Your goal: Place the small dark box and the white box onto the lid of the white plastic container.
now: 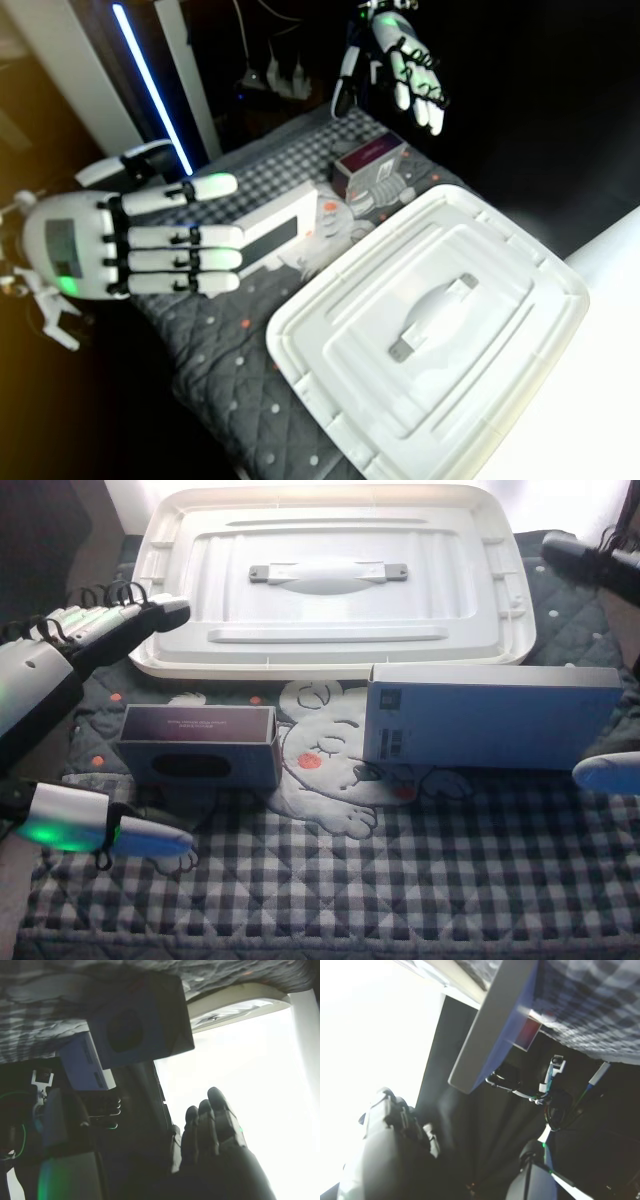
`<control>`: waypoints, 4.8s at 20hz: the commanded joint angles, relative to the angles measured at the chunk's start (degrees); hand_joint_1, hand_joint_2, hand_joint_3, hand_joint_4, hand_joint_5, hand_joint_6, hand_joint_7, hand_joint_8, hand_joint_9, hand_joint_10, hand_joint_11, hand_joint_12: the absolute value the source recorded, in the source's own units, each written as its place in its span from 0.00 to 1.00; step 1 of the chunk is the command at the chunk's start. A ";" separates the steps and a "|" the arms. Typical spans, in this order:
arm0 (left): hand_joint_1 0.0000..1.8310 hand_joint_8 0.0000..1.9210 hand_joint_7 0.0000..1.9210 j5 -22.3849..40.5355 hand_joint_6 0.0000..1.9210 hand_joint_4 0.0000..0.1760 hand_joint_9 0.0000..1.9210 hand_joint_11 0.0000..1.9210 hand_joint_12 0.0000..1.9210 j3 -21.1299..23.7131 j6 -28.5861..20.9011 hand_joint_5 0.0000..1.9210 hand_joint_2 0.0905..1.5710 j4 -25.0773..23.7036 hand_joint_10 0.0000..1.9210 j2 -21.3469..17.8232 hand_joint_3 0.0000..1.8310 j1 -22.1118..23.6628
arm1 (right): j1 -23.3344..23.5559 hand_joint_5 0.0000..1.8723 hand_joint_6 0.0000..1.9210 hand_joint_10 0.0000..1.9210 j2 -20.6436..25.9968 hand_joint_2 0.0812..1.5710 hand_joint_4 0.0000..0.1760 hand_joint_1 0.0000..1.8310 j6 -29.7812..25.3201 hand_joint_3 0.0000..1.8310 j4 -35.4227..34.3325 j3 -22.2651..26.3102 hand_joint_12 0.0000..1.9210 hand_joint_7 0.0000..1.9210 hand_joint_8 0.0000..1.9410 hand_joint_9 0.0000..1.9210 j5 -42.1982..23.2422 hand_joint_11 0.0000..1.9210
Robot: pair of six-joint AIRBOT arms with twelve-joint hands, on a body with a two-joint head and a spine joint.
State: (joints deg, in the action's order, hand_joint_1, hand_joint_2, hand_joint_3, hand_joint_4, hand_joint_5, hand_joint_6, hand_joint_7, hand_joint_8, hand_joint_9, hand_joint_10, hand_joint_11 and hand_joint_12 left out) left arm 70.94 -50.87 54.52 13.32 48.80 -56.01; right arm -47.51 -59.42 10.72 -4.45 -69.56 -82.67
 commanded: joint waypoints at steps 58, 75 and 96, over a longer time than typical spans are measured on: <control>0.67 0.77 0.44 -11.49 0.51 0.00 0.42 0.37 0.99 -14.66 -1.83 0.42 0.75 -2.57 0.84 9.51 0.00 16.09 | 6.63 0.56 0.37 0.37 -3.02 0.64 0.00 0.71 0.70 0.00 -1.83 -7.82 0.69 0.67 0.34 0.70 -1.69 0.61; 0.65 0.86 0.38 -29.98 0.61 0.00 0.41 0.44 1.00 -36.25 -1.79 0.36 0.79 -7.52 0.94 22.57 0.00 39.36 | 29.94 0.49 0.43 0.63 -11.70 0.72 0.00 0.70 3.88 0.00 10.38 -23.00 0.77 0.47 0.68 0.54 18.85 0.51; 0.42 0.00 0.00 -24.32 0.00 1.00 0.00 0.00 0.00 -28.99 -2.25 0.00 0.66 -12.77 0.00 18.37 0.00 40.21 | 30.82 0.00 0.00 0.00 -7.99 0.46 1.00 0.37 1.29 0.00 18.52 -19.64 0.00 0.00 0.00 0.00 19.96 0.00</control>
State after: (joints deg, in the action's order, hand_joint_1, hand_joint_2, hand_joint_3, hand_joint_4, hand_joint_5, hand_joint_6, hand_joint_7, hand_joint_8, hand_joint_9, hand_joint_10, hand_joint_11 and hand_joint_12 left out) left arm 38.61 -79.88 52.47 0.25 67.40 -16.14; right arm -17.28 -68.01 12.25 16.36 -89.17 -55.81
